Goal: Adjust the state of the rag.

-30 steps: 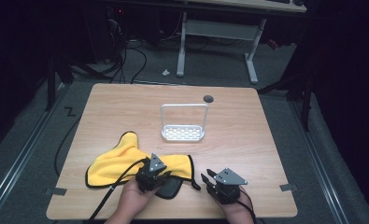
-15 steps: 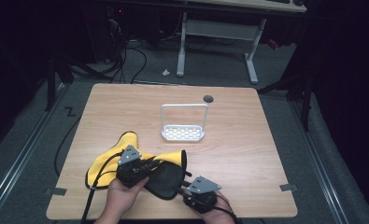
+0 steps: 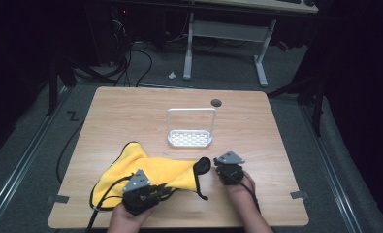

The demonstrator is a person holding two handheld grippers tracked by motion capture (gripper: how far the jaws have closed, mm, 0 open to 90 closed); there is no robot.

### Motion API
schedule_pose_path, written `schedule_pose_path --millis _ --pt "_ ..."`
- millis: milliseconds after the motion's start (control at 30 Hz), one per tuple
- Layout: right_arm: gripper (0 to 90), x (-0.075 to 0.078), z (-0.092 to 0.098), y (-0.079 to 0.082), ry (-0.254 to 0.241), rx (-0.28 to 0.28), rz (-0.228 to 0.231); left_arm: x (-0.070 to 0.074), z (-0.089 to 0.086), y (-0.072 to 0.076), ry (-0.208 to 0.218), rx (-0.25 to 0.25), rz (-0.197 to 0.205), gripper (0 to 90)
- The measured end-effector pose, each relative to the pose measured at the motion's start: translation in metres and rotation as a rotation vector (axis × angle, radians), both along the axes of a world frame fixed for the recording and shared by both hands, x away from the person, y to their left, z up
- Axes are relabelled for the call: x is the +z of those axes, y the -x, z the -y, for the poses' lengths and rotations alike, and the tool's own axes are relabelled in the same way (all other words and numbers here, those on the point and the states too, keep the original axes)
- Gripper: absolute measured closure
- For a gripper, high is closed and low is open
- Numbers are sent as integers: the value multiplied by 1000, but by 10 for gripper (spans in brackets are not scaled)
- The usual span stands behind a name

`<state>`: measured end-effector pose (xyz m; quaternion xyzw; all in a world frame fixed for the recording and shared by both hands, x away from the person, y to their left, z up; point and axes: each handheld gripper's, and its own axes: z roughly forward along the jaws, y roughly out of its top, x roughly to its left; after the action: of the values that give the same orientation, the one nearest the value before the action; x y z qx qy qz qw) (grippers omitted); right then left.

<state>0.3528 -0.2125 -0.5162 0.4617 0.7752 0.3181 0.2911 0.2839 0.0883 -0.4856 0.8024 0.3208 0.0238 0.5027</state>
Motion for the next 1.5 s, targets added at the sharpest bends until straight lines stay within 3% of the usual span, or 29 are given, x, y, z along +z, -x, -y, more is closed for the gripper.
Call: schedule_pose_path --millis 100,200,267,367,467,533,567,600,633,667,700,733,767,800,833,867,900,933,1033,1067,1133,1200,1233,1300,1367,1400,1433,1467,1500 --pt "829 13 36 5 -52 -61 23 -25 38 -1 -6 -89 -92 817" --pt "806 17 46 16 -78 -56 31 -31 58 1 6 -147 -126 806" --pt "781 18 48 34 -98 -35 47 -38 83 2 -31 -194 -147 767" --pt "736 20 45 48 -130 -4 53 -39 83 0 -17 -193 -172 611" --pt "699 23 37 60 -142 47 43 -32 73 2 0 -189 -151 500" --pt "685 18 29 67 -122 86 18 -19 49 7 25 -176 -119 469" --pt "684 15 26 69 -107 102 3 -19 49 7 25 -176 -119 458" --pt "683 13 24 70 -97 106 -7 -14 40 8 18 -164 -91 454" --pt "676 12 23 69 -92 110 -15 -6 19 7 -11 -109 -35 450" --pt "662 10 22 67 -94 104 -22 -4 6 2 -18 -68 -16 451" --pt "642 9 23 64 -99 95 -27 -4 6 2 -18 -68 -16 454" --pt "622 8 25 60 -105 84 -31 -2 -23 -16 -24 25 0 468" --pt "602 8 27 55 -121 63 -35 -2 -23 -16 -24 25 0 471" --pt "589 9 30 48 -139 42 -42 -2 -37 -27 -32 77 2 472" --pt "581 11 33 41 -158 21 -45 -6 -61 -54 -66 184 -5 471" --pt "569 13 35 33 -179 2 -49 -6 -61 -54 -66 184 -5 471" --pt "554 14 35 26 -186 -10 -53 -14 -76 -78 -94 272 -25 463" --pt "545 14 33 19 -192 -12 -59 -14 -76 -78 -94 272 -25 448" --pt "521 9 23 -1 -163 -16 -102 -28 -82 -107 -104 343 -83 405" --pt "513 6 21 -5 -141 -30 -112 -36 -81 -117 -140 363 -117 398" --pt "518 -2 19 -12 -133 -48 -150 -42 -77 -121 -155 347 -144 422" --pt "535 -5 19 -13 -126 -53 -166 -42 -75 -119 -170 347 -132 517" --pt "692 -7 18 -11 -117 -41 -167 -42 -72 -116 -179 334 -143 616" --pt "803 -3 15 -6 -94 -21 -137 -43 -69 -115 -186 319 -136 820" --pt "816 -1 15 -6 -88 -17 -128 -42 -64 -112 -209 301 -115 861" --pt "818 3 15 -4 -83 -17 -105 -36 -65 -111 -185 311 -97 861" --pt "817 18 20 -2 -102 -22 -29 -30 -67 -109 -151 325 -68 865" --pt "816 29 23 1 -115 -29 17 -6 -76 -101 -42 356 14 865" --pt "813 42 27 4 -133 -34 60 5 -80 -98 -6 368 48 864"
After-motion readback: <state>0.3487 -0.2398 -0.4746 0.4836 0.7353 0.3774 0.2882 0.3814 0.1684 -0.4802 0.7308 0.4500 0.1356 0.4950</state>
